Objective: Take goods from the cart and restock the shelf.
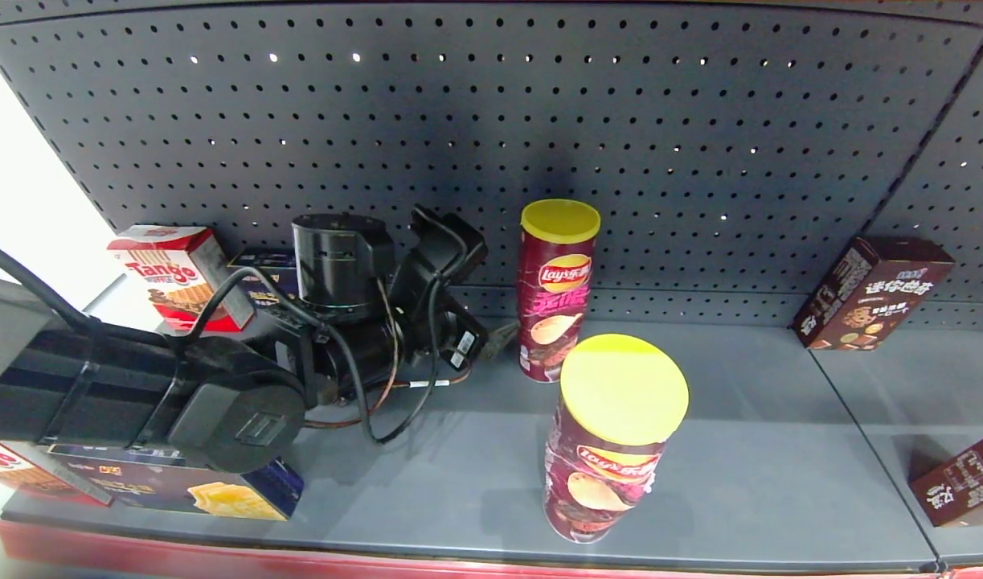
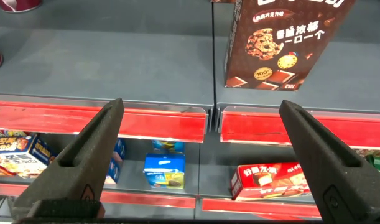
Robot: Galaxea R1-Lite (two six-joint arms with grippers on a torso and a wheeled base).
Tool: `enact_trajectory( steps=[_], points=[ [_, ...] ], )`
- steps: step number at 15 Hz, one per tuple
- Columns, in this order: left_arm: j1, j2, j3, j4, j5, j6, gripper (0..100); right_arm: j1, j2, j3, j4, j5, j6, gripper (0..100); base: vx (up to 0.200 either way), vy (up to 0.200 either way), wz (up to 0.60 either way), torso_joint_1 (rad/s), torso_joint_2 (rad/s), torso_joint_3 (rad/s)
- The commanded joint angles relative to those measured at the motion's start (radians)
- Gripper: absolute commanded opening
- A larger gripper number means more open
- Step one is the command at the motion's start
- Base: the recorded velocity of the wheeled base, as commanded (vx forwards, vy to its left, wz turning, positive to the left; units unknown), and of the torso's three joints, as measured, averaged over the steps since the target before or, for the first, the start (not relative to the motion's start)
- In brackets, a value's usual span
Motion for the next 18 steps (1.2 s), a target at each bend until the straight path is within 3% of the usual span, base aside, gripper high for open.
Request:
enact_trajectory(
  steps=[1,6,9,14,18],
  points=[
    [-0.001,0.023,-0.015,-0.001,0.0,0.0,100,0.0,0.001,0.0,0.0,0.001,0.0,100,0.0,0.0,0.0,0.0,0.0,0.0],
    [0.004,0.004,0.012,-0.005,0.026,-0.001,100,0.0,0.001,0.0,0.0,0.001,0.0,100,0.0,0.0,0.0,0.0,0.0,0.0],
    [-0.001,-0.123,0.054,-0.011,0.066,-0.008,100,0.0,0.001,0.0,0.0,0.001,0.0,100,0.0,0.0,0.0,0.0,0.0,0.0],
    [0.009,-0.493,0.299,-0.008,0.052,-0.118,100,0.0,0.001,0.0,0.0,0.001,0.0,100,0.0,0.0,0.0,0.0,0.0,0.0],
    [0.001,-0.782,0.603,0.003,0.061,-0.127,100,0.0,0.001,0.0,0.001,0.001,0.0,100,0.0,0.0,0.0,0.0,0.0,0.0]
  ],
)
